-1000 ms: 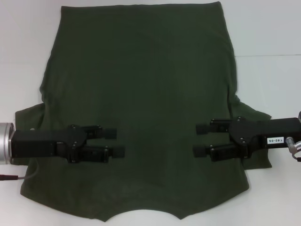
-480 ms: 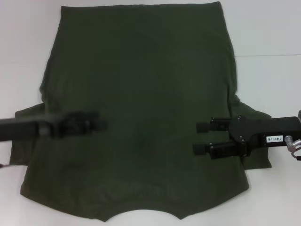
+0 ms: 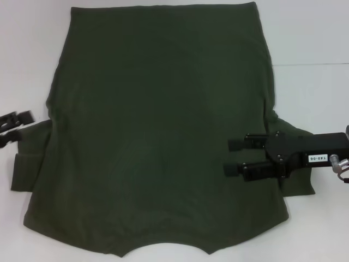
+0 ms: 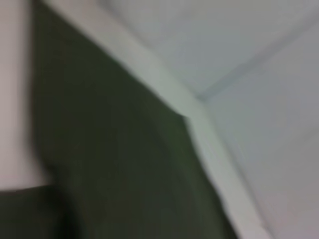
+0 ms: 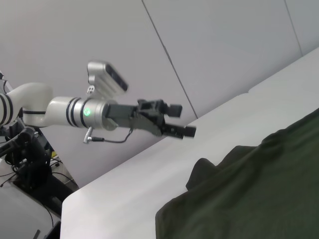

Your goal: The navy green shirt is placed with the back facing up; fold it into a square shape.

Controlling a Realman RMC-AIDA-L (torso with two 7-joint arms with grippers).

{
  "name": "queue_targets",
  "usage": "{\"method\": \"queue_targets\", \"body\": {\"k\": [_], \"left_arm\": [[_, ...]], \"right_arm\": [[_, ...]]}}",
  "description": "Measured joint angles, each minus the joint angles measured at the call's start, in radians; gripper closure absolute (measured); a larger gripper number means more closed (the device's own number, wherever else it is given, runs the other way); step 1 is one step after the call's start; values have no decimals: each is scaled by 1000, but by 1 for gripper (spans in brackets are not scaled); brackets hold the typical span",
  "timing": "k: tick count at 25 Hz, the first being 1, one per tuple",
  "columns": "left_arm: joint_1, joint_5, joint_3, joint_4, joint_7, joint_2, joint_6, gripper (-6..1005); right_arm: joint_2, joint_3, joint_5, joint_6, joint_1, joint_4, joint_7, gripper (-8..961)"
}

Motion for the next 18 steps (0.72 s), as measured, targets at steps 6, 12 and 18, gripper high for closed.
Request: {"method": "queue_targets", "body": {"k": [6, 12, 18], "left_arm": [[22, 83, -51, 1, -40, 0, -98, 105], [14, 137, -42, -7, -47, -7, -168, 111], [-10, 142, 2, -40, -39, -8, -223, 117]], "right_arm": [[-1, -5, -1, 1, 9, 0, -2, 37], [-1, -6, -2, 1, 10, -1, -2, 37], [0, -6, -3, 8, 10, 1, -2, 37]]}}
